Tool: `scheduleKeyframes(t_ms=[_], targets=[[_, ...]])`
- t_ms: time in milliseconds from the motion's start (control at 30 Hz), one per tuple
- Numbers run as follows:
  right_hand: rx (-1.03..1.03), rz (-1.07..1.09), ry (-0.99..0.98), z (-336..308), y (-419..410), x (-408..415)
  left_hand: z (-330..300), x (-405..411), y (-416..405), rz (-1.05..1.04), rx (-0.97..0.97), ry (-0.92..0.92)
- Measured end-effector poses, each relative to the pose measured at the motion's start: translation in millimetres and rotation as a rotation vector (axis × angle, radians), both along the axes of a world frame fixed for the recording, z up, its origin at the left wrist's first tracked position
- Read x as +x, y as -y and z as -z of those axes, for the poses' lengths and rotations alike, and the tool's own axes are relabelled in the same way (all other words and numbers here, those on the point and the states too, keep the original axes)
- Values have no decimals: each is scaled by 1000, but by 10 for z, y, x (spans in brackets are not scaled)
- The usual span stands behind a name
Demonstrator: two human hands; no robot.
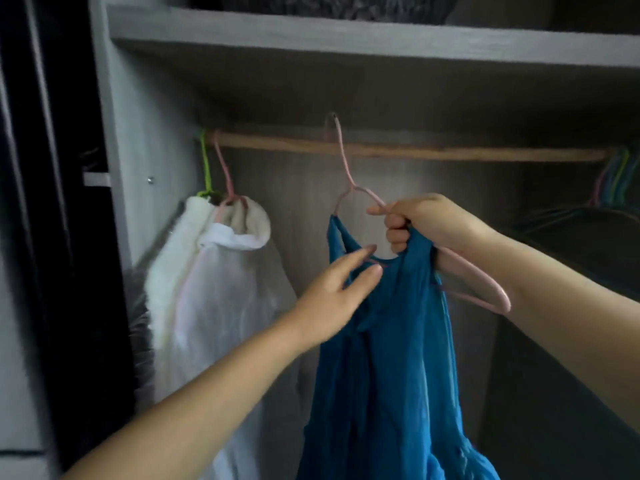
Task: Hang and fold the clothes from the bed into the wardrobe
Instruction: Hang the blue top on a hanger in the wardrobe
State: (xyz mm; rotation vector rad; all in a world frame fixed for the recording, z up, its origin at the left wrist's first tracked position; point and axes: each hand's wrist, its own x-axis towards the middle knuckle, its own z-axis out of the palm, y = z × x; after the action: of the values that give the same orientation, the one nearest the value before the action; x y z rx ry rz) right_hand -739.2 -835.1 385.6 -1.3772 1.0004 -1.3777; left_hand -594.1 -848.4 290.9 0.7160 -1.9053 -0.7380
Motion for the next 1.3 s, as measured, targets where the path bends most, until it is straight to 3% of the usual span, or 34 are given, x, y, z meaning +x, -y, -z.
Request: scheduleKeyframes(t_ms=[133, 367, 600, 700, 767, 900, 1000, 1067, 1167, 1300], targets=[[-99, -24, 5, -140, 206, 486, -93, 380, -400, 92, -43, 9], [-75, 56, -97, 50, 763, 1288, -256, 623, -275, -297, 106, 53], [-143, -73, -432, 321, 1078, 1670, 51, 1023, -241, -632, -37, 395], [-159, -131, -502, 295, 1129, 1754, 61, 1147, -207, -926, -219, 728], [-173, -171, -494, 309, 1151, 1793, 71, 1207, -166, -1013, -337, 872], [-200, -225, -456, 406, 1218, 1692, 156, 1239, -123, -1060, -337, 957], [-280, -96, -545, 570, 1219, 1415, 163, 1173, -158, -1113, -466, 970], [-295, -6, -604, 735, 1180, 1121, 146, 1046, -194, -1072, -622, 881], [-220, 154, -686, 1027, 1019, 568, 202, 667, -187, -821, -784, 670], [-57, 382, -777, 1489, 493, -193, 503, 37, -159, -410, -567, 588]])
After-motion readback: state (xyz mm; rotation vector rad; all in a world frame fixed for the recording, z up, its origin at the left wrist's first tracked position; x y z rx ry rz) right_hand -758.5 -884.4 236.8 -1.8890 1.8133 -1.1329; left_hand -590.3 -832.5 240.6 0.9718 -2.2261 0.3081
